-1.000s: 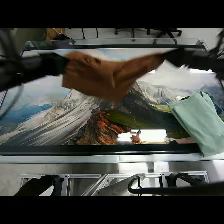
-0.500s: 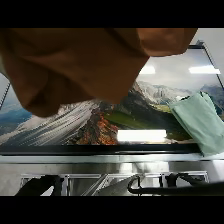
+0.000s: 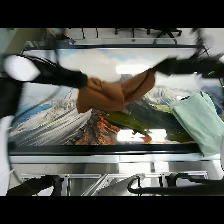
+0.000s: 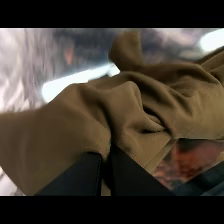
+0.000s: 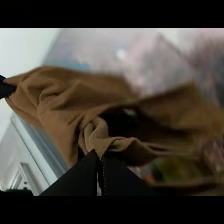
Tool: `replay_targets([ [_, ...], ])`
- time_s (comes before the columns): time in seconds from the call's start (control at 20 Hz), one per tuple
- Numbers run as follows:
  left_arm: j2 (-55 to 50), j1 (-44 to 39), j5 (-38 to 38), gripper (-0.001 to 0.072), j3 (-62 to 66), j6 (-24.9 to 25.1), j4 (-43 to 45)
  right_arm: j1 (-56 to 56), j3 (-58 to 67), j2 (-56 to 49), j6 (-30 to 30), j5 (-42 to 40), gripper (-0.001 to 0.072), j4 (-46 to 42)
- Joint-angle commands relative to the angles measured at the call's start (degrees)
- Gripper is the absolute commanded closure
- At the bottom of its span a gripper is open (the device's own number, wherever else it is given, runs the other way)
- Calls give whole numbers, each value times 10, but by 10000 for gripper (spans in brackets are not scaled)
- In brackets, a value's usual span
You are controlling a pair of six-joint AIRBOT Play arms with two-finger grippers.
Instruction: Fold the shirts.
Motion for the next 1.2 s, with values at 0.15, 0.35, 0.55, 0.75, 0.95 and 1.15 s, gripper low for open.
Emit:
replay_targets([
  [0.15,-160,28,117,683,-120,20,-7,16,-186,-136,-124,-180,693,-31],
  [0.35,-199,52,68,6,-66,20,-7,15,-176,-145,-129,-218,692,-23],
  [0.55,-198,82,-5,11,17,58,9,-10,-154,-114,-128,-217,417,-34],
  [0.75,-202,137,-8,11,43,56,7,-52,-154,-66,-87,-159,185,-113],
  [0.95,-248,160,16,11,43,57,-8,-46,-184,-66,-72,-126,186,-144],
  [1.15,-306,173,71,11,44,77,-109,-7,-209,-98,-82,-128,186,-144],
])
